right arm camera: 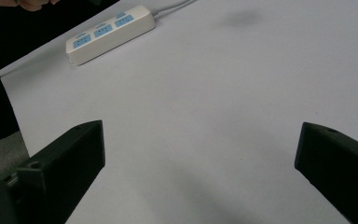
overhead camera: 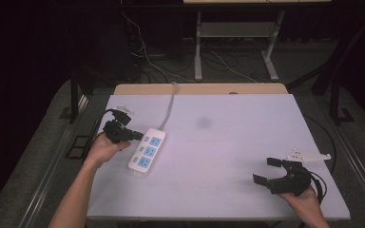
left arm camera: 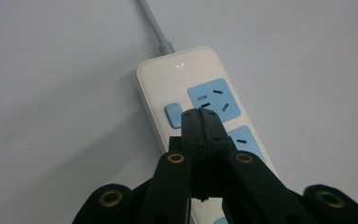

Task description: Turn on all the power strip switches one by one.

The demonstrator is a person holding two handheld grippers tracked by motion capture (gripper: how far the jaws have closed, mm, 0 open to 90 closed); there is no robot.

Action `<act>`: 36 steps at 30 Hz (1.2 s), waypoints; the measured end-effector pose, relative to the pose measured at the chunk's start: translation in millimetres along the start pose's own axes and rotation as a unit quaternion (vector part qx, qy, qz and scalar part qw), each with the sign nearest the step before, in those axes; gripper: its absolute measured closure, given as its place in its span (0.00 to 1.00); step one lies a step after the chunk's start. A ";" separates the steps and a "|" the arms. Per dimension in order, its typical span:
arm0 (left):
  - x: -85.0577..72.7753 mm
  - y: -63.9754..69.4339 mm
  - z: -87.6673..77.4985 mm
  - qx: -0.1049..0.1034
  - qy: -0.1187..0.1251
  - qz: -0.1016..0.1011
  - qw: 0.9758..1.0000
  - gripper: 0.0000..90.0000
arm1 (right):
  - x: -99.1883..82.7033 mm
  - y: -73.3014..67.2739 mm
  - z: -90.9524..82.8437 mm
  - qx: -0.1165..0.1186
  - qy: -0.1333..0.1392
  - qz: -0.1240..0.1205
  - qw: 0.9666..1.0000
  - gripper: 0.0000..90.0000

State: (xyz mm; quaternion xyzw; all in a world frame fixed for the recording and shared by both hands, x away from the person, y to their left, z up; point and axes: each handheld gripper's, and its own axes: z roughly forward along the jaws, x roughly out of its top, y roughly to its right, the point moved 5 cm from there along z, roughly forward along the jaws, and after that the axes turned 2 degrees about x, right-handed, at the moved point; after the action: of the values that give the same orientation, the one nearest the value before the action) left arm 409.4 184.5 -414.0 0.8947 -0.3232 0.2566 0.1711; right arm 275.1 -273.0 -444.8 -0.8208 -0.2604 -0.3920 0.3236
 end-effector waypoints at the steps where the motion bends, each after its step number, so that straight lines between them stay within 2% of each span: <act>1: 1.0 -0.4 -0.2 0.001 -0.001 0.001 1.000 1.00 | 0.0 0.0 0.0 0.000 0.001 0.000 1.000 0.02; 11: 8.9 -3.7 8.0 0.005 -0.001 0.005 1.000 1.00 | 0.1 0.4 -1.0 0.000 0.001 0.001 1.000 0.02; 22: 9.2 -6.2 27.2 0.009 -0.006 -0.001 1.000 1.00 | -0.1 1.3 -0.9 -0.001 0.002 0.002 1.000 0.02; 36: 7.3 -4.8 39.4 0.008 -0.011 0.003 1.000 0.99 | 0.0 2.3 -2.1 0.000 0.004 0.003 1.000 0.02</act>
State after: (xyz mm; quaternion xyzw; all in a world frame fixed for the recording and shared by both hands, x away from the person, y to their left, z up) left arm 431.2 165.9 -442.4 0.8977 -0.3262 0.2493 0.1597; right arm 275.7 -276.1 -444.6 -0.8199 -0.2565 -0.3945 0.3260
